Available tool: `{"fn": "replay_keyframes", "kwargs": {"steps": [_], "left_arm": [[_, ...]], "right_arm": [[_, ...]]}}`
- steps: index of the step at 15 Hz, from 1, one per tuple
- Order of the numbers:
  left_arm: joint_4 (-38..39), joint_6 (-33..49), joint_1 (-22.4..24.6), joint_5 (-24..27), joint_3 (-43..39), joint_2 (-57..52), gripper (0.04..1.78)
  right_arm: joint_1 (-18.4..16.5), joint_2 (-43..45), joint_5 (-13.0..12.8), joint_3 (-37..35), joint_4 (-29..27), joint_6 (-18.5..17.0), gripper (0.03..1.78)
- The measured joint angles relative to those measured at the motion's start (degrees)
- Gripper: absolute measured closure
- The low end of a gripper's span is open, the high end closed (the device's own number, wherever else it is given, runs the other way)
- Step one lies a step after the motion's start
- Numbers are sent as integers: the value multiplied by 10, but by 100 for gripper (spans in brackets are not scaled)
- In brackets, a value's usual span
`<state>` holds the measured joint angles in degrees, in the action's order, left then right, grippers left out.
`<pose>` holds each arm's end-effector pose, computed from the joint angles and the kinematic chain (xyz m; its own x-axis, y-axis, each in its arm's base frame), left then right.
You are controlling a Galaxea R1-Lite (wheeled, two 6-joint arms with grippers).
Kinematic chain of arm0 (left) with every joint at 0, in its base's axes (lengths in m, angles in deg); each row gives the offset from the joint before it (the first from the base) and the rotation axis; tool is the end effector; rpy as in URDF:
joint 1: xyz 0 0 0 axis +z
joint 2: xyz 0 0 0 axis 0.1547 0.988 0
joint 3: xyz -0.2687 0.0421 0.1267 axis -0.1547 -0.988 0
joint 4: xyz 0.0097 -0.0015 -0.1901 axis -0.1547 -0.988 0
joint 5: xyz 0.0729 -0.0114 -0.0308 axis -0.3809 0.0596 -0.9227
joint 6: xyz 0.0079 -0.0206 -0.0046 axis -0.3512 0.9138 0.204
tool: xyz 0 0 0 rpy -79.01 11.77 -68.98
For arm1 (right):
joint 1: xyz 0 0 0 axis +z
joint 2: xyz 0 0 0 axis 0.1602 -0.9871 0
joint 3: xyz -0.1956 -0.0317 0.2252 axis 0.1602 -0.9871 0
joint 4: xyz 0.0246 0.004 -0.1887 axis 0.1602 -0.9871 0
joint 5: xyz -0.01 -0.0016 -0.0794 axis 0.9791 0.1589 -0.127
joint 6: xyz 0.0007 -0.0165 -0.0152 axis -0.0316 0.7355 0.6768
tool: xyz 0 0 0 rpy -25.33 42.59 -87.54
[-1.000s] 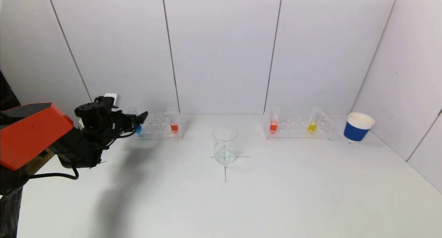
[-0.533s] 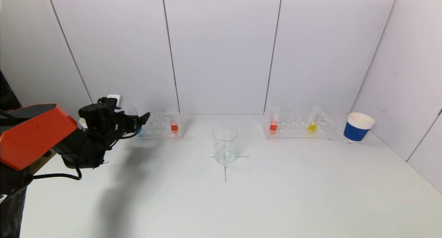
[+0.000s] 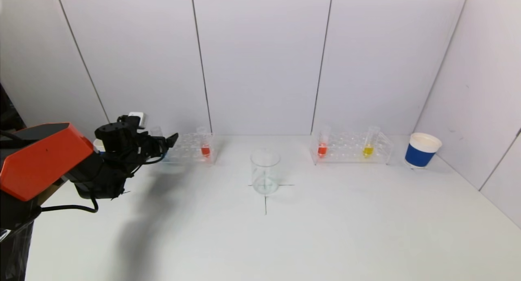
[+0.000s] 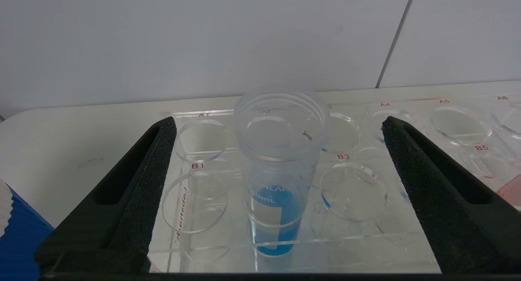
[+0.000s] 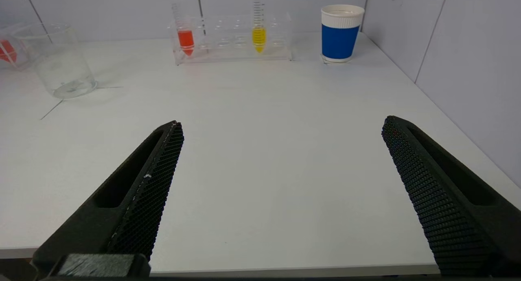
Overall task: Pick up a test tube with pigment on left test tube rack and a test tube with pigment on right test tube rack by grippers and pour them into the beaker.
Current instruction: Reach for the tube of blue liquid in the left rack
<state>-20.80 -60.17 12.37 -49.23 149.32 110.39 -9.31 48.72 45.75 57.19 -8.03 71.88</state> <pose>0.4419 0.0234 0.0610 0.9925 -0.0934 -0.0784 0.0936 0.9956 -0.0003 -0.0228 -0.0004 0.0764 0.9997 -0.0230 0.0103 0.0225 0.9986 0.0477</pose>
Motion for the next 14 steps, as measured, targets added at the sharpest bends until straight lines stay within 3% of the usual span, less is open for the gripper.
{"fn": "replay_keyframes", "kwargs": {"steps": [14], "left_arm": [[0, 0, 1, -1, 9, 5, 6]], "right_arm": [[0, 0, 0, 0, 0, 0, 4]]}}
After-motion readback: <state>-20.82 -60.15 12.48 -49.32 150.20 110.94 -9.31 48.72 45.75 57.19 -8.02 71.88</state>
